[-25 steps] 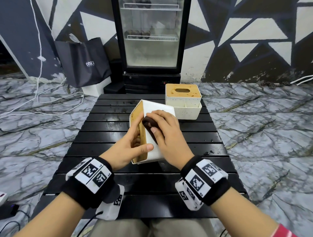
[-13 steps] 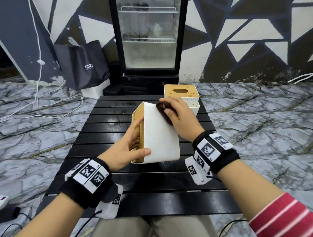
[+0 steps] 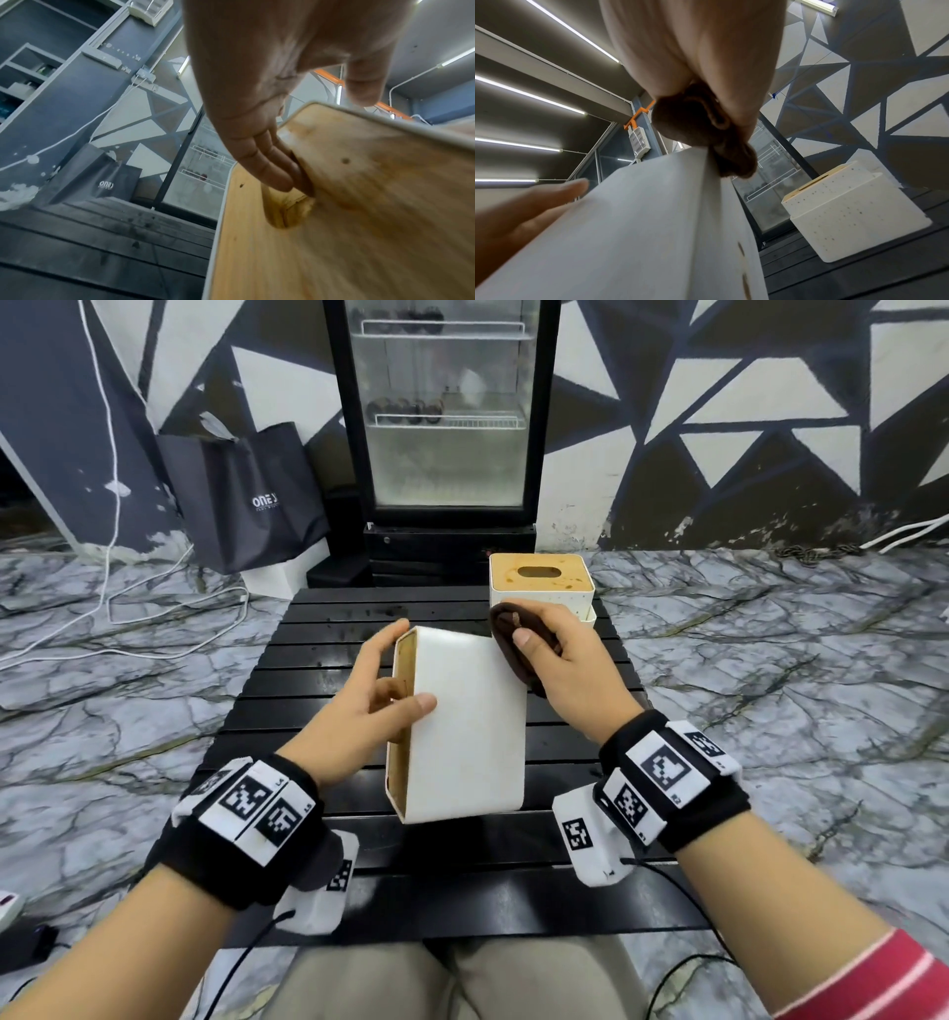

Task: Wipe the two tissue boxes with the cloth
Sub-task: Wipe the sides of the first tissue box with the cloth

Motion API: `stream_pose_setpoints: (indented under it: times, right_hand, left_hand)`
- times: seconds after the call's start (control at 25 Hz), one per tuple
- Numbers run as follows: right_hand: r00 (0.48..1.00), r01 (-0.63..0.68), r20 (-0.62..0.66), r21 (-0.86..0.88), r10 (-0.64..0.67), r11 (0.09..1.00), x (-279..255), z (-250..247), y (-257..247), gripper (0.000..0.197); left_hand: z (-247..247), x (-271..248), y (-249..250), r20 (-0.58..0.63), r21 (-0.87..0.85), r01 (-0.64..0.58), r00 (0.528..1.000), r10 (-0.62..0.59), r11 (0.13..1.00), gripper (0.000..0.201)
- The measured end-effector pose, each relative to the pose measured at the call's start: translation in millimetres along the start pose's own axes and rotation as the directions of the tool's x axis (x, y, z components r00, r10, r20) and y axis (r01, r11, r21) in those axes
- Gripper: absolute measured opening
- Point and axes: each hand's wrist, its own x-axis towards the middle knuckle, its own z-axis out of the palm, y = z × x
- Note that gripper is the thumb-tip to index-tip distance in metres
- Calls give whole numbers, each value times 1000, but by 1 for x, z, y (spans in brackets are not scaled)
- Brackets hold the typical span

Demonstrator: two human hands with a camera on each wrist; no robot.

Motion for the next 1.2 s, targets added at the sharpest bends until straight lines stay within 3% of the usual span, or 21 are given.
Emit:
stream_pose_setpoints:
  times: [0.16, 0.4, 0.6, 0.68, 0.8, 0.96, 1.2]
  right_hand:
    - [999, -29, -20, 81, 30, 996, -8, 0, -5, 31]
    - [993, -107, -22, 165, 112, 980, -17, -3, 4, 30]
    - [988, -147, -25, 110, 151, 983, -29, 1, 17, 30]
    - [989, -144, -23, 79, 146, 986, -32, 3, 18, 30]
    - [991, -127, -25, 24, 128, 992, -37, 4, 20, 30]
    - [992, -121, -25, -32, 120, 992, -37, 1, 22, 32]
    - [997, -39, -68, -279, 21, 959, -39, 16, 28, 30]
  left_hand:
    - [1, 3, 4, -30, 27, -7, 1000, 8, 1000, 55]
    - [10, -5, -4, 54, 37, -40, 998, 38, 998, 60]
    - [23, -3, -15, -31, -13, 12, 999, -12, 1000, 55]
    - [25, 0, -16, -52, -77, 26, 998, -30, 997, 63]
    - [29, 2, -17, -38, -114, 35, 998, -39, 993, 91]
    - [26, 1, -20, -56, -93, 4, 998, -9, 996, 92]
    - [22, 1, -24, -54, 39, -20, 998, 22, 999, 102]
